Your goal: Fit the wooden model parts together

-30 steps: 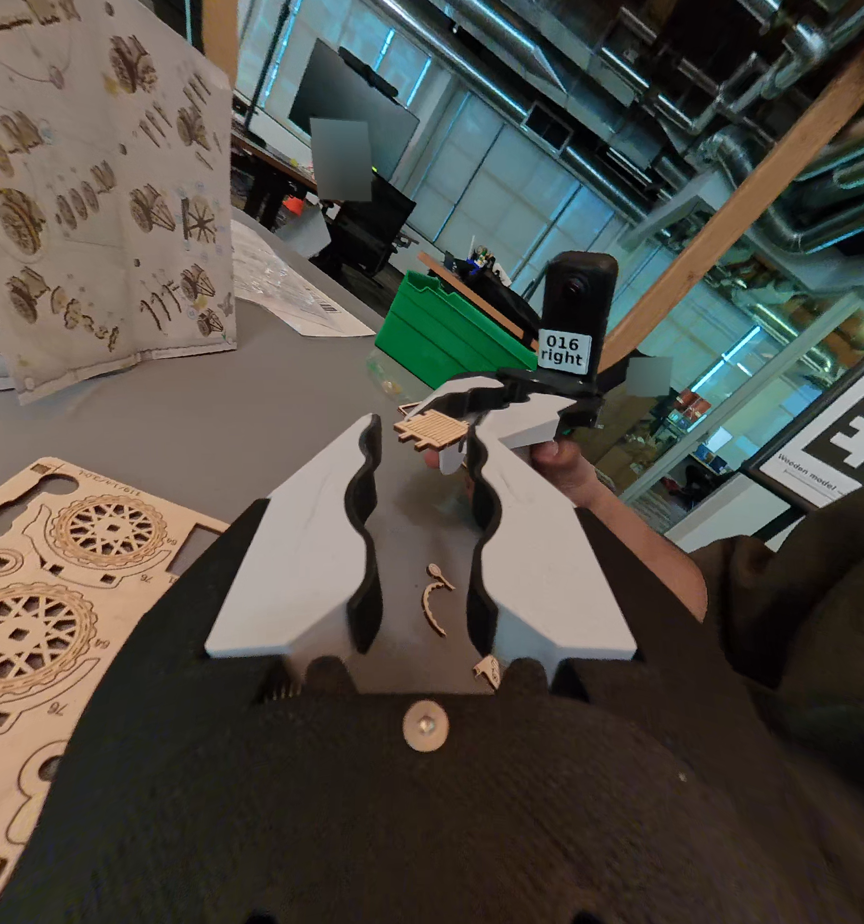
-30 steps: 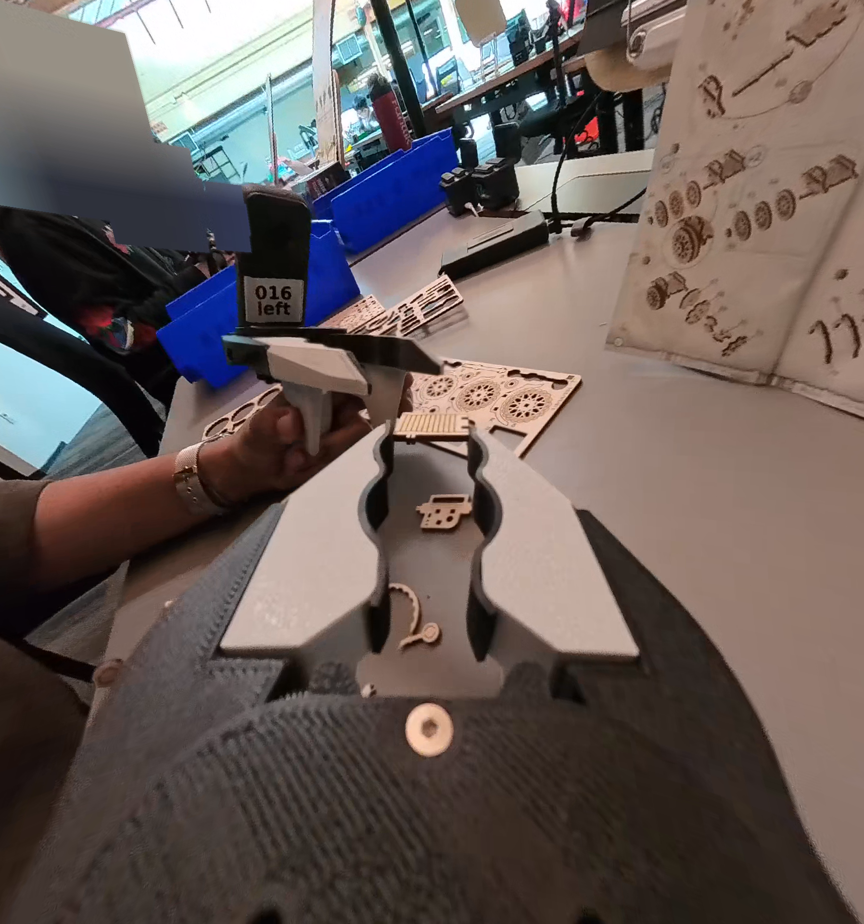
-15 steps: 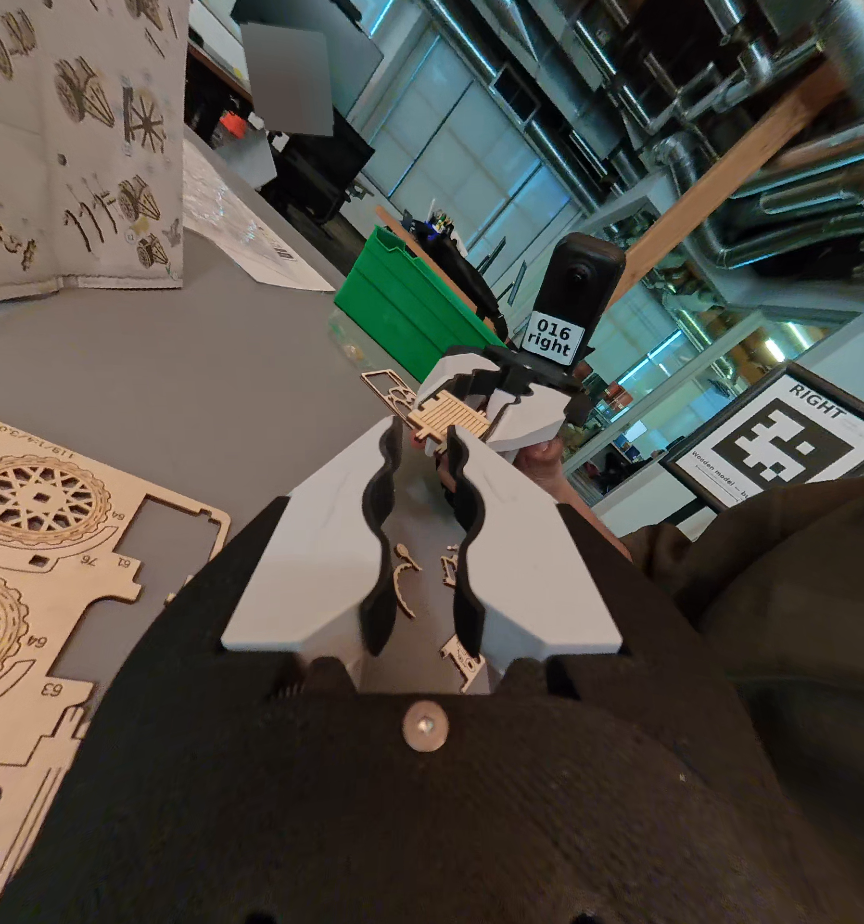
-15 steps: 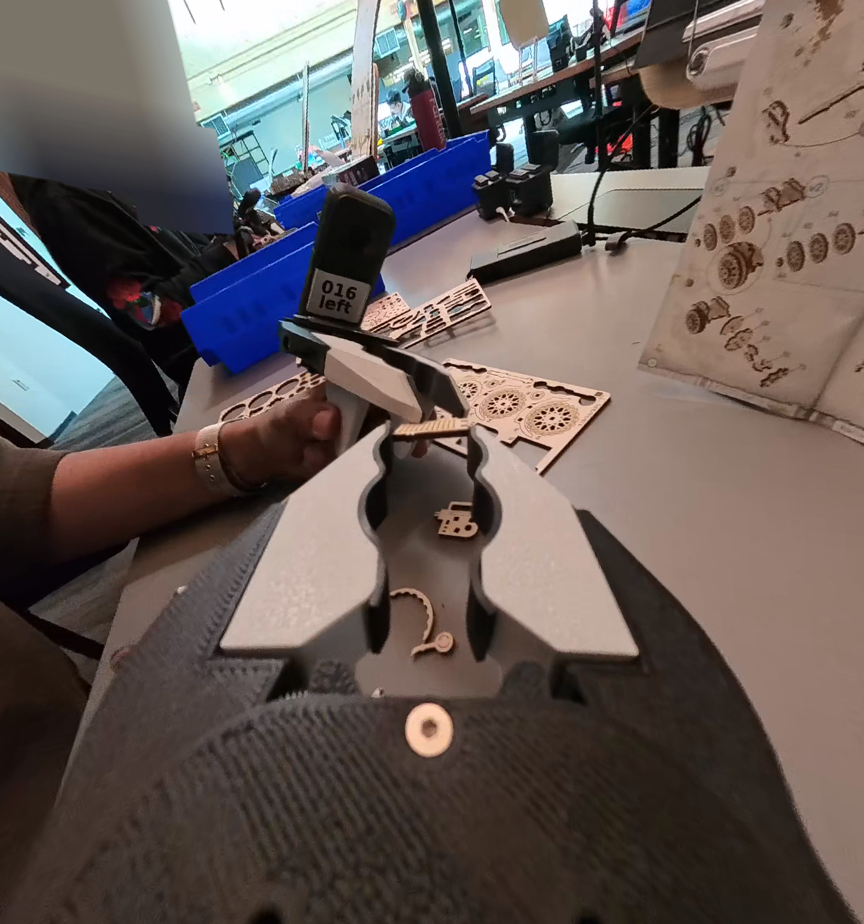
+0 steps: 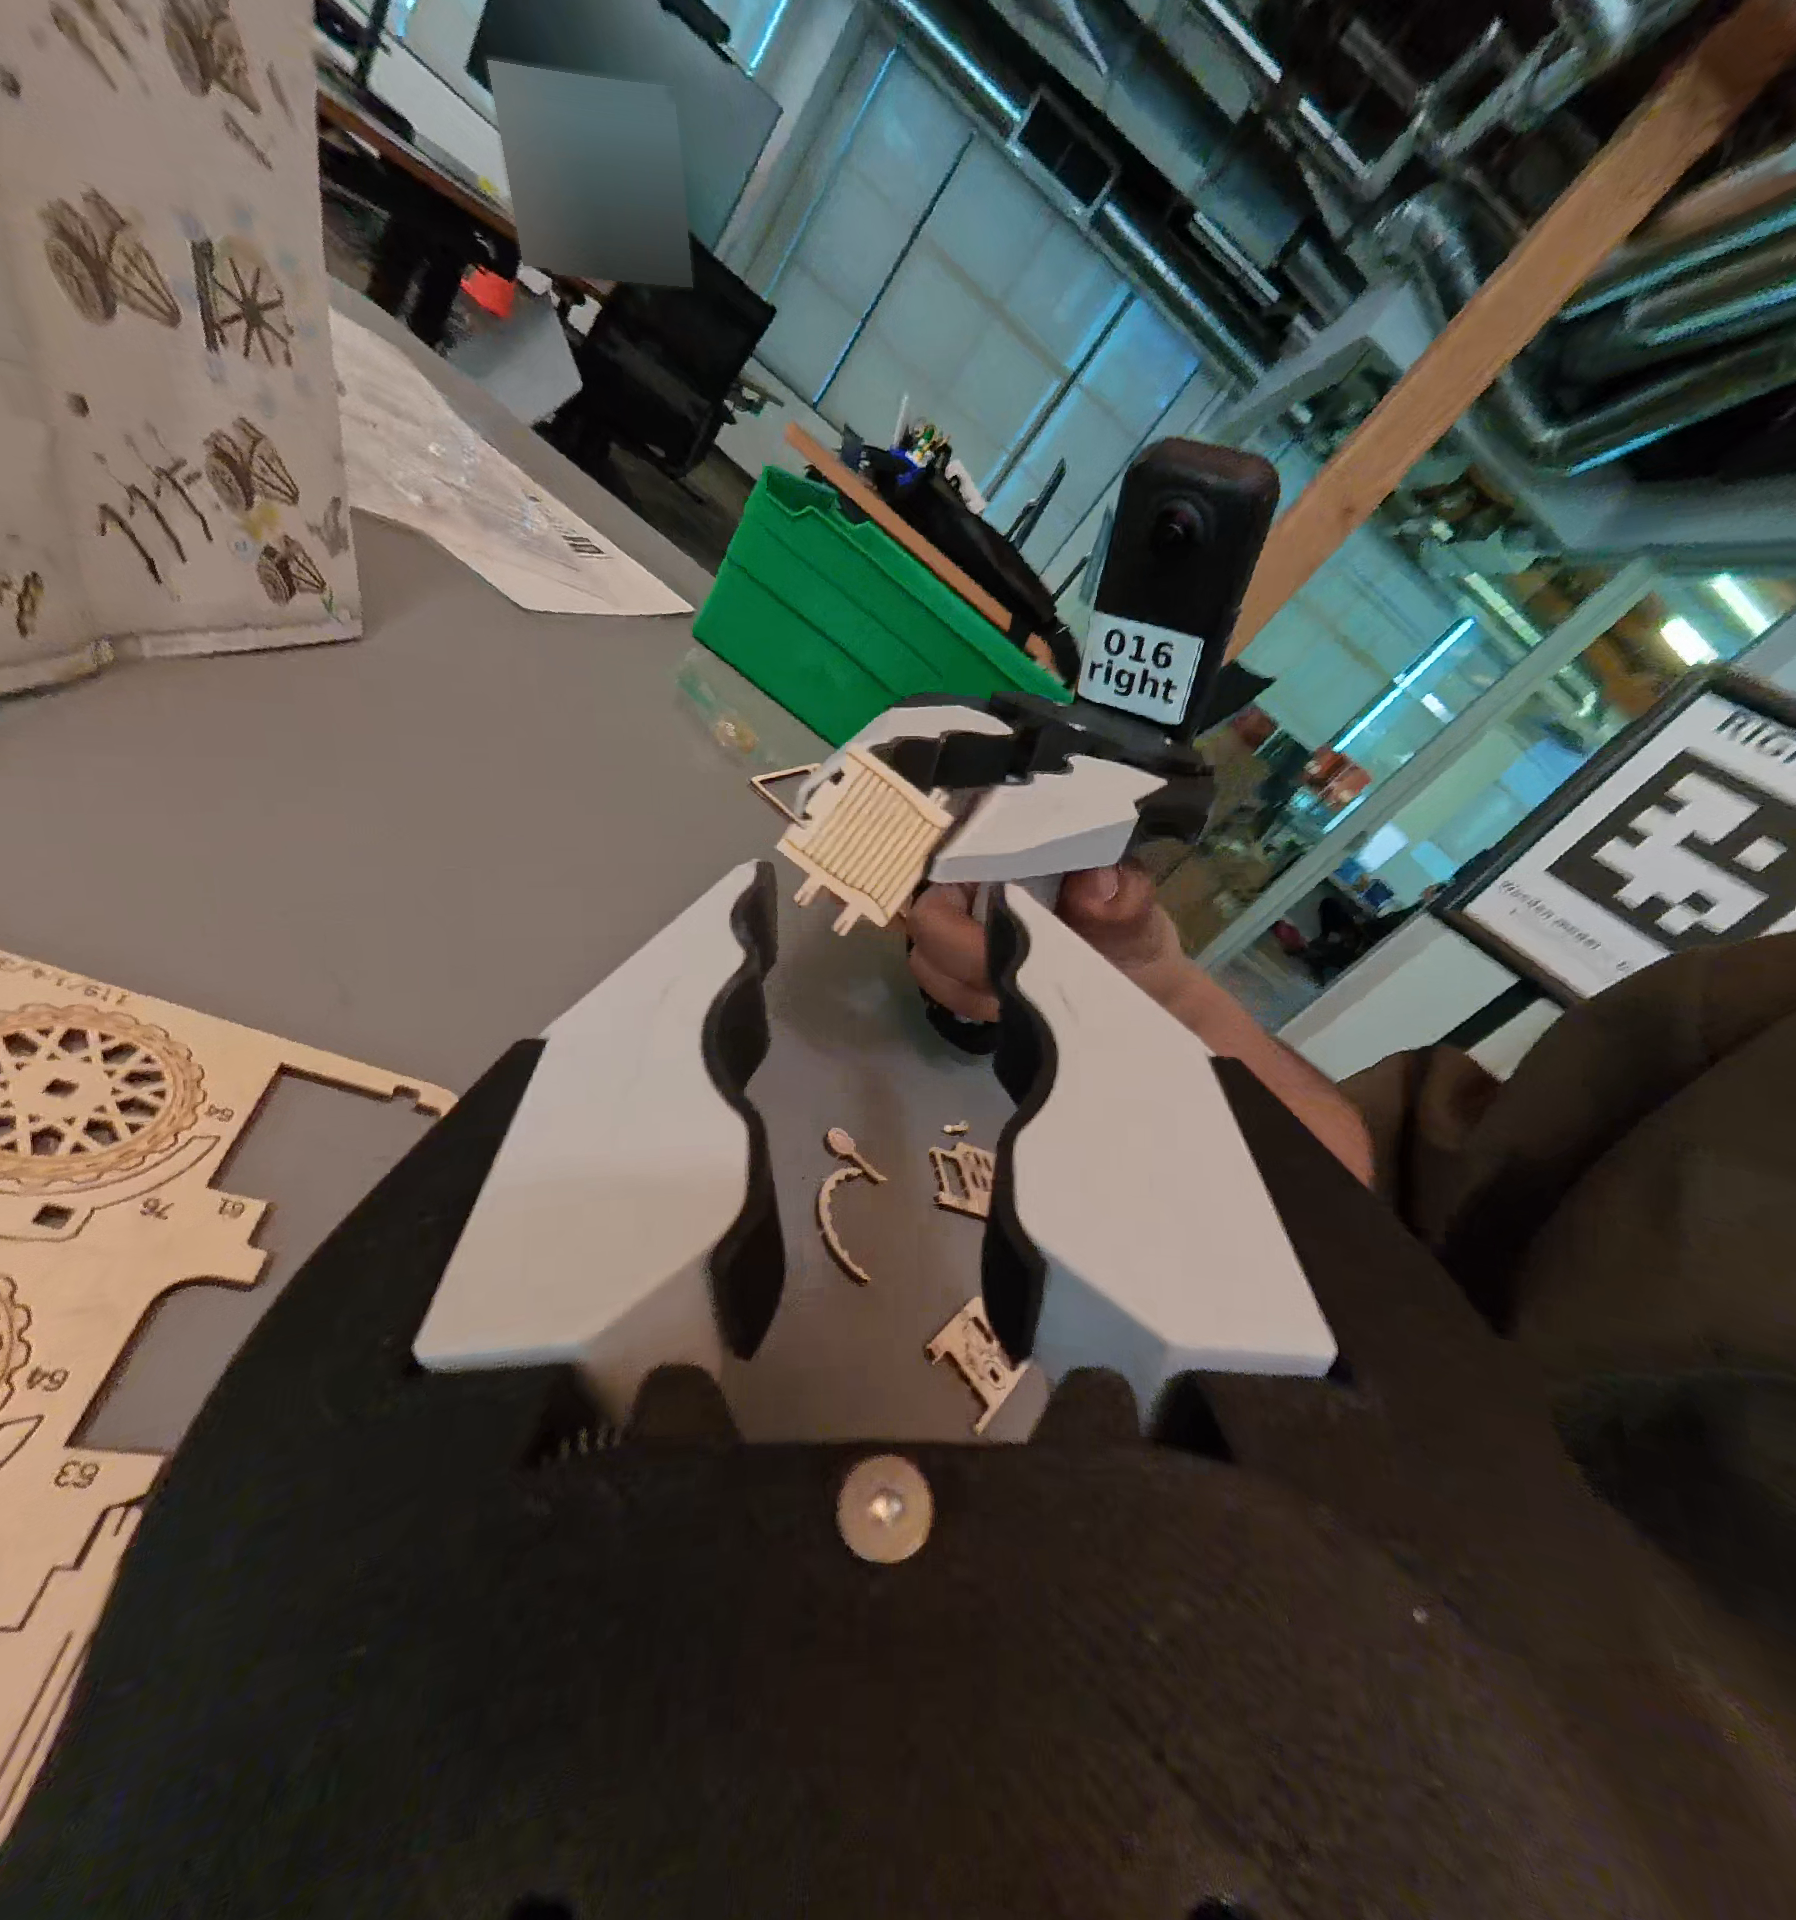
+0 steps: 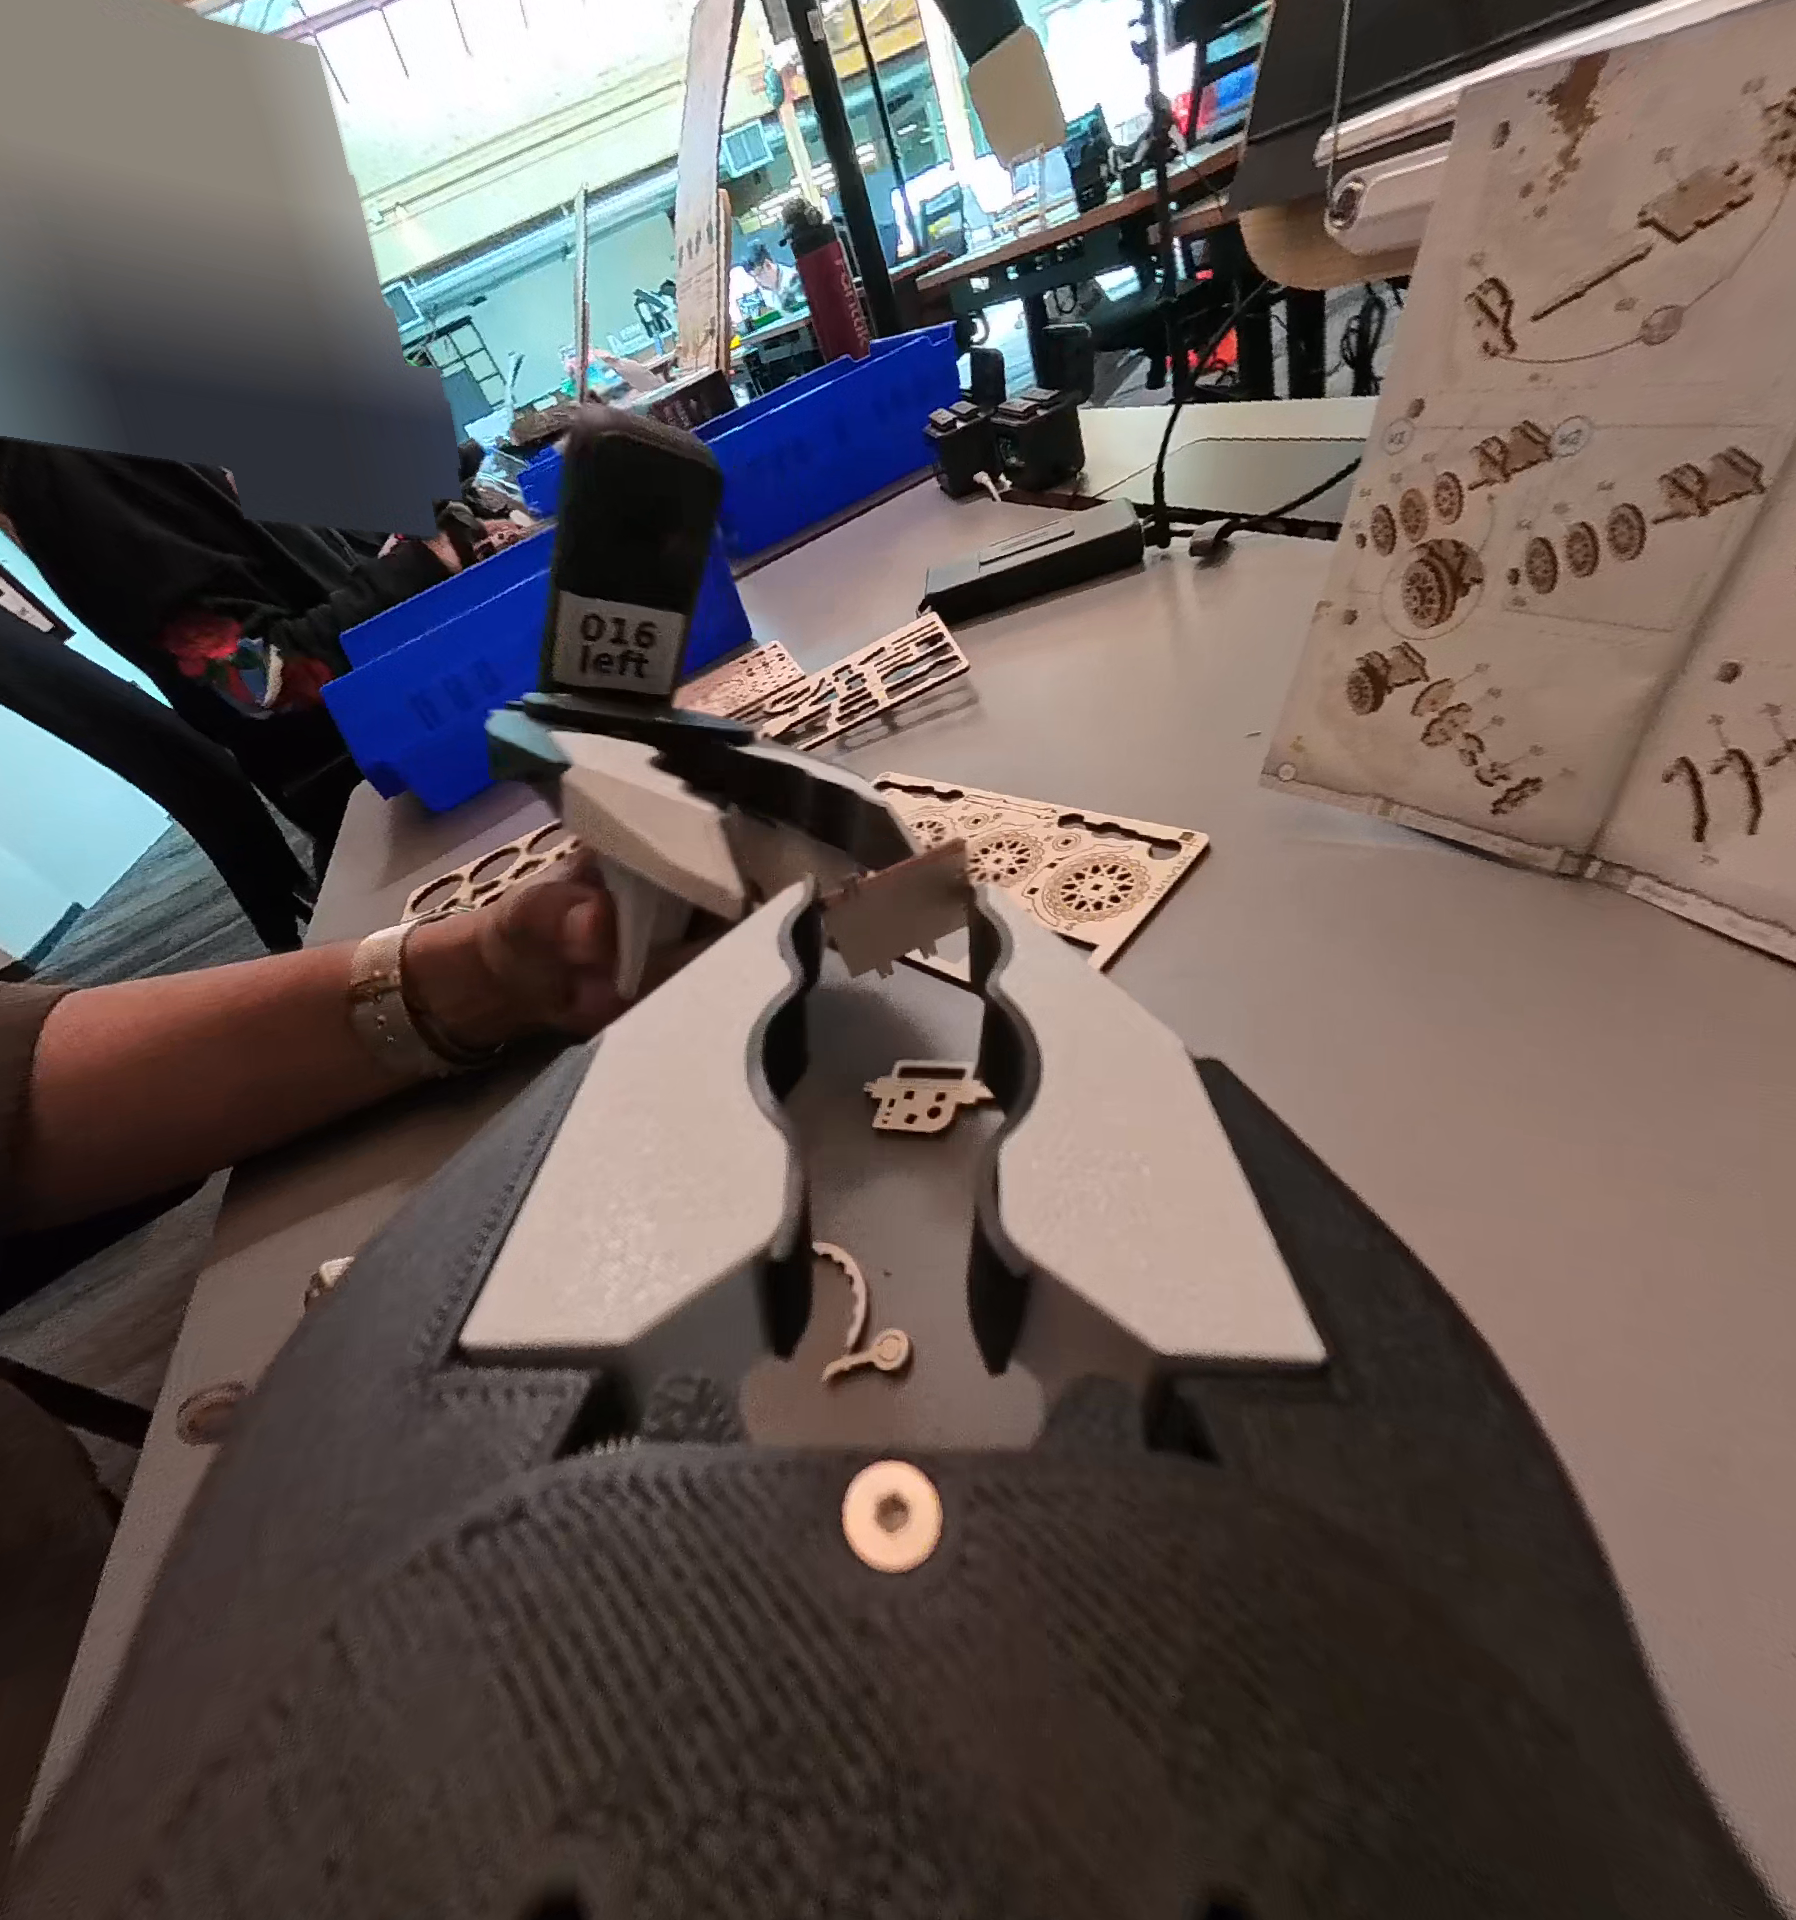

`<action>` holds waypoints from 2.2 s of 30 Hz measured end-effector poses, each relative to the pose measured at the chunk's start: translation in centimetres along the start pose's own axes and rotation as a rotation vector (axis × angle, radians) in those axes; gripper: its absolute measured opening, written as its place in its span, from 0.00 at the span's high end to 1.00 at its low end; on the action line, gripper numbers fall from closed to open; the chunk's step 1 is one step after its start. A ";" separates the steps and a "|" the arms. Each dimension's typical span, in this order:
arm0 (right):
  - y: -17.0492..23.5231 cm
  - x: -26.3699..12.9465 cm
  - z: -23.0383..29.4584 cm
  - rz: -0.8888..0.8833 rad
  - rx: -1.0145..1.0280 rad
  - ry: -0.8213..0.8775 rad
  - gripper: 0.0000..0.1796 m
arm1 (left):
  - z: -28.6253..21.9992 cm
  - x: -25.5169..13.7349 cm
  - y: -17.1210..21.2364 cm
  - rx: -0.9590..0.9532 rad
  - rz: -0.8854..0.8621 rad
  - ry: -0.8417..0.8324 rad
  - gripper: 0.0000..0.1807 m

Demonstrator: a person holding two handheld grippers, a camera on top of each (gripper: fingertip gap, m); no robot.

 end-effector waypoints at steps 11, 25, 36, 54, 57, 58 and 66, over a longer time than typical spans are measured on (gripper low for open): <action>-0.3 0.1 0.7 -0.103 0.229 -0.180 0.85 | -0.7 0.5 0.1 0.160 -0.024 -0.072 0.76; -0.2 0.2 0.9 -0.135 0.328 -0.260 0.85 | -1.1 0.4 0.2 0.147 -0.010 -0.019 0.85; -1.0 0.3 1.4 -0.133 0.120 -0.194 0.73 | -1.0 -0.5 -0.5 0.022 -0.056 0.095 0.86; 0.3 -0.1 -0.7 -0.011 0.032 0.020 0.85 | 1.6 -2.4 -3.1 -0.077 -0.257 -0.022 0.79; 1.8 0.5 -1.6 0.120 -0.009 0.139 0.84 | 3.0 -3.6 -4.1 -0.121 -0.355 -0.081 0.79; 2.2 0.8 -1.7 0.151 -0.006 0.169 0.84 | 3.2 -3.9 -4.3 -0.130 -0.374 -0.092 0.79; 5.0 3.7 -1.3 0.370 -0.040 0.272 0.84 | 3.5 -3.6 -4.2 -0.123 -0.359 -0.124 0.80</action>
Point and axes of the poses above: each gripper's, where its closed fingertips meet, x out along the fingers, y out of its underside, z = x × y across the jaws, the point moved 3 cm from there along -x, back along the fingers, and after that the axes turned 13 degrees about -y, right-handed, at the moved point
